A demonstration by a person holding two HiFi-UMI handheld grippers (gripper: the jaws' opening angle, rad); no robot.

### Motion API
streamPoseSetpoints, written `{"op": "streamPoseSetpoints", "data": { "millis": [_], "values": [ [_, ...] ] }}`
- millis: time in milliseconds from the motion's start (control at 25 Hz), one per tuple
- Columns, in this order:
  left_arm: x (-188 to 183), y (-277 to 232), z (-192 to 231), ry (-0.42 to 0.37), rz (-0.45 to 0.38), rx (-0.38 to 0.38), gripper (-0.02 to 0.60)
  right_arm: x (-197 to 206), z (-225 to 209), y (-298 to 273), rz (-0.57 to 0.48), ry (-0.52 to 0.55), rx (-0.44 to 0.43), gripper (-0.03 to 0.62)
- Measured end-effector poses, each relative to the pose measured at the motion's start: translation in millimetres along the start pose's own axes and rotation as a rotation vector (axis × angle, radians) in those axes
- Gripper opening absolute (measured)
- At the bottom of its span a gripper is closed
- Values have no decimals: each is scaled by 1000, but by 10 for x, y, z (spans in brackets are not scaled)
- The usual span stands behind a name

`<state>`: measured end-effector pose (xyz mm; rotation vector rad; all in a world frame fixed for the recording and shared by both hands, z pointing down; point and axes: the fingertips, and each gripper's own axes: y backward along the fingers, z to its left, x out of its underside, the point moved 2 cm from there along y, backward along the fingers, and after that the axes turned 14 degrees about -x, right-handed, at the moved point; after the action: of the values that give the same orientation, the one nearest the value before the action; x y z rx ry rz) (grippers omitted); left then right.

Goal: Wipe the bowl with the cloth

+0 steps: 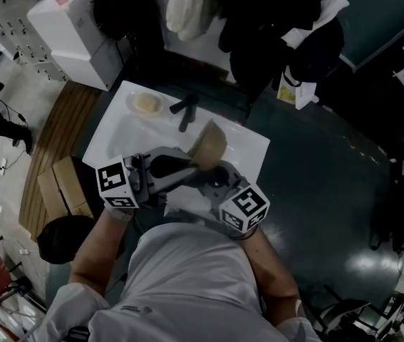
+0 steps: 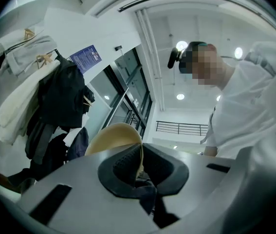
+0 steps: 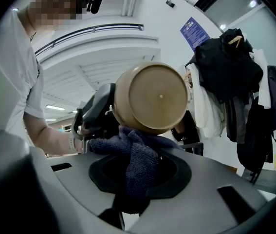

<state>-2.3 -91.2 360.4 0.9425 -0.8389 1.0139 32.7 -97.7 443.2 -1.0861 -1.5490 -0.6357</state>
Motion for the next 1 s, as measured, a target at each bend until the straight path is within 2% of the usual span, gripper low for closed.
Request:
{"op": "streamPoseSetpoints", "data": {
  "millis": [240,520,840,1000],
  "values": [
    [13,105,-92,45,15,121,21,66,-175,59,-36,-25,21,97],
    [44,264,-181,87,37,208,21,33,-356,169,-53,-41,55,97],
    [224,374,-96,79,126,182,21,-186,-507,395,-94,8,102,95],
    [351,392,-63,65,187,167,21,-361,-457,450,-113,58,83,95]
  ]
}}
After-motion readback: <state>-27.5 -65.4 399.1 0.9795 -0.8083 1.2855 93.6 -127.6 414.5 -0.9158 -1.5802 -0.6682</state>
